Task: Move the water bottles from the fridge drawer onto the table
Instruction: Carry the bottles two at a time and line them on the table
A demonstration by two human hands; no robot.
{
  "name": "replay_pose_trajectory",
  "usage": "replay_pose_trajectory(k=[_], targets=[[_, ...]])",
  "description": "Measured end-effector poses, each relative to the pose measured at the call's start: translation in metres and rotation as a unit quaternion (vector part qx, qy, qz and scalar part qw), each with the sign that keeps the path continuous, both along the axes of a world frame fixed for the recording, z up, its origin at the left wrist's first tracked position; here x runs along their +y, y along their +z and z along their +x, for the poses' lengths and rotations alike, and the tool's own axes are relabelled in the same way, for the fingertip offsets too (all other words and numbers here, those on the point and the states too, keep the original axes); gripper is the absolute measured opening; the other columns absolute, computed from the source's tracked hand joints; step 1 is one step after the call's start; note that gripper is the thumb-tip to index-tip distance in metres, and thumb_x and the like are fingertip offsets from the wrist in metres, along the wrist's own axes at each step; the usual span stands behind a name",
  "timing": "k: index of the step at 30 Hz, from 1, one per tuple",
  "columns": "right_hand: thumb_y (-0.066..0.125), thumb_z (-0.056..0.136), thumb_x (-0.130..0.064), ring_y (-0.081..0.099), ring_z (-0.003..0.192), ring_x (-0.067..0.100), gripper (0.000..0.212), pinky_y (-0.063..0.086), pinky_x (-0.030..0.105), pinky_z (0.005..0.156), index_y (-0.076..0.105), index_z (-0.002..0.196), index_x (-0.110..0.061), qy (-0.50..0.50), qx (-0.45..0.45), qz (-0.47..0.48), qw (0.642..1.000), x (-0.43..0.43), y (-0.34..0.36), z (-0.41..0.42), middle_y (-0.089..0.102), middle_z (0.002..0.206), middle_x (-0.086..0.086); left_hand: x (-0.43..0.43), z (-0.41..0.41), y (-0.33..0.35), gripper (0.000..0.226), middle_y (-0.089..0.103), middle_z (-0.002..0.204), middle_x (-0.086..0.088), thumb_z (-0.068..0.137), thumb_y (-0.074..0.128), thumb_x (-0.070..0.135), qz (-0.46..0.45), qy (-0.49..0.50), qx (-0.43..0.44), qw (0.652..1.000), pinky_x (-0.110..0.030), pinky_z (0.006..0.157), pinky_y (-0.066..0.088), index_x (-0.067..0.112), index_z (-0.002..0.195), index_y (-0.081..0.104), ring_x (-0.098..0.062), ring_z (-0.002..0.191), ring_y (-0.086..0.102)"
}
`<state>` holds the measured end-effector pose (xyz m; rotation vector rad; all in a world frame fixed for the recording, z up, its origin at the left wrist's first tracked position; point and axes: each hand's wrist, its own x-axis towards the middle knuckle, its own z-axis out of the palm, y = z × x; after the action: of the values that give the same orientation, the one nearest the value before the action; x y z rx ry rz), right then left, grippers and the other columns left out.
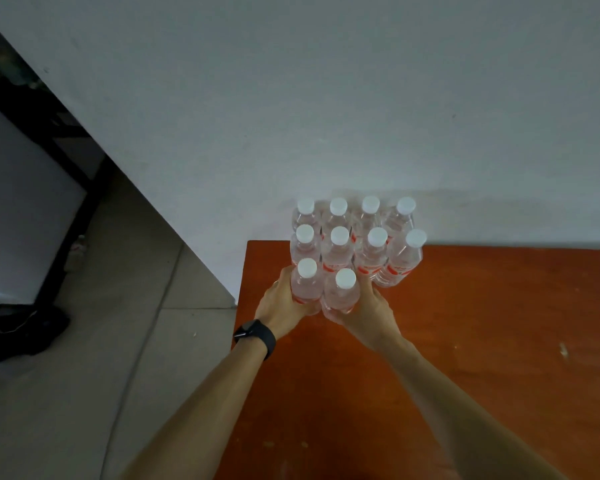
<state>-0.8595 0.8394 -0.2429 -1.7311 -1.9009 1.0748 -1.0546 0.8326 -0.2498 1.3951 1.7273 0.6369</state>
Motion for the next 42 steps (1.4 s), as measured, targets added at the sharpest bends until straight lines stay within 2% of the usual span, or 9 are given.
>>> replay_pose_trajectory(k=[5, 10, 14, 23, 27, 31, 35, 39, 42], targets=[[0.072, 0.091, -0.042, 0.069, 0.103, 0.017, 0.087, 0.057, 0.02, 0.072, 0.016, 0.156, -0.028, -0.004, 0.011, -0.039, 0.999, -0.006, -0.02, -0.001, 0.061, 0.137, -0.001, 0.0, 0.0, -0.011, 0.077, 0.061, 0.137, 0.002, 0.085, 0.079, 0.038, -0.009, -0.001, 0.005, 1.0, -0.031, 0.091, 0.049, 0.029, 0.146, 0.033, -0.024, 0.123, 0.061], [0.065, 0.094, -0.044, 0.067, 0.109, 0.024, 0.075, 0.062, 0.039, 0.079, 0.022, 0.153, -0.029, -0.059, 0.039, -0.009, 0.997, -0.013, -0.03, -0.009, 0.058, 0.138, 0.003, -0.004, 0.001, -0.013, 0.073, 0.059, 0.139, 0.001, 0.088, 0.077, 0.036, -0.002, 0.011, 0.018, 1.0, -0.037, 0.094, 0.053, 0.03, 0.145, 0.031, -0.024, 0.123, 0.06], [0.063, 0.094, -0.046, 0.062, 0.121, 0.026, 0.07, 0.059, 0.039, 0.087, 0.025, 0.151, -0.029, -0.089, 0.06, 0.009, 0.994, -0.013, -0.036, -0.015, 0.055, 0.142, 0.002, -0.004, 0.006, -0.014, 0.075, 0.058, 0.139, 0.002, 0.088, 0.076, 0.035, -0.001, 0.022, 0.021, 1.0, -0.041, 0.096, 0.055, 0.032, 0.147, 0.029, -0.023, 0.122, 0.061], [0.07, 0.09, -0.047, 0.055, 0.13, 0.024, 0.084, 0.055, 0.048, 0.097, 0.016, 0.154, -0.04, -0.079, 0.064, -0.006, 0.995, -0.002, -0.035, -0.015, 0.048, 0.15, -0.004, 0.002, 0.007, -0.013, 0.086, 0.058, 0.141, 0.005, 0.085, 0.079, 0.037, -0.005, 0.048, -0.001, 0.999, -0.045, 0.101, 0.051, 0.04, 0.151, 0.025, -0.022, 0.128, 0.057], [0.079, 0.079, -0.052, 0.037, 0.145, 0.024, 0.095, 0.039, 0.054, 0.113, 0.024, 0.154, -0.033, -0.045, 0.037, -0.04, 0.997, 0.018, -0.039, -0.009, 0.04, 0.156, -0.008, 0.0, 0.006, -0.011, 0.084, 0.054, 0.146, 0.007, 0.084, 0.079, 0.041, 0.0, 0.045, -0.005, 0.999, -0.048, 0.105, 0.047, 0.039, 0.151, 0.029, -0.021, 0.134, 0.052], [0.083, 0.077, -0.044, 0.038, 0.145, 0.025, 0.091, 0.031, 0.056, 0.118, 0.033, 0.152, -0.031, -0.041, 0.084, -0.076, 0.993, 0.027, -0.04, -0.009, 0.045, 0.154, -0.006, 0.0, 0.003, -0.01, 0.078, 0.056, 0.143, 0.008, 0.081, 0.077, 0.052, -0.003, 0.04, 0.007, 0.999, -0.047, 0.105, 0.049, 0.037, 0.147, 0.037, -0.02, 0.132, 0.053], [0.088, 0.075, -0.024, 0.053, 0.131, 0.021, 0.088, 0.043, 0.044, 0.11, 0.039, 0.148, -0.033, -0.056, 0.188, -0.138, 0.971, 0.024, -0.032, -0.007, 0.057, 0.138, -0.011, 0.0, 0.005, -0.001, 0.083, 0.055, 0.144, 0.008, 0.079, 0.08, 0.051, -0.02, 0.03, -0.013, 0.999, -0.045, 0.105, 0.045, 0.039, 0.147, 0.035, -0.02, 0.133, 0.052], [0.084, 0.079, -0.023, 0.055, 0.128, 0.022, 0.09, 0.045, 0.035, 0.095, 0.033, 0.151, -0.035, -0.056, 0.134, -0.164, 0.976, 0.017, -0.022, 0.002, 0.054, 0.14, -0.009, -0.008, 0.003, 0.008, 0.087, 0.049, 0.15, 0.001, 0.08, 0.081, 0.048, -0.044, 0.048, 0.013, 0.998, -0.049, 0.107, 0.047, 0.03, 0.15, 0.033, -0.025, 0.134, 0.051], [0.082, 0.081, -0.021, 0.061, 0.116, 0.021, 0.09, 0.048, 0.025, 0.079, 0.031, 0.153, -0.036, -0.087, 0.088, -0.177, 0.977, 0.001, -0.012, 0.018, 0.048, 0.15, -0.001, -0.022, 0.001, 0.012, 0.069, 0.054, 0.142, -0.001, 0.086, 0.075, 0.047, -0.059, 0.073, 0.062, 0.994, -0.037, 0.094, 0.052, 0.025, 0.142, 0.042, -0.021, 0.121, 0.057]])
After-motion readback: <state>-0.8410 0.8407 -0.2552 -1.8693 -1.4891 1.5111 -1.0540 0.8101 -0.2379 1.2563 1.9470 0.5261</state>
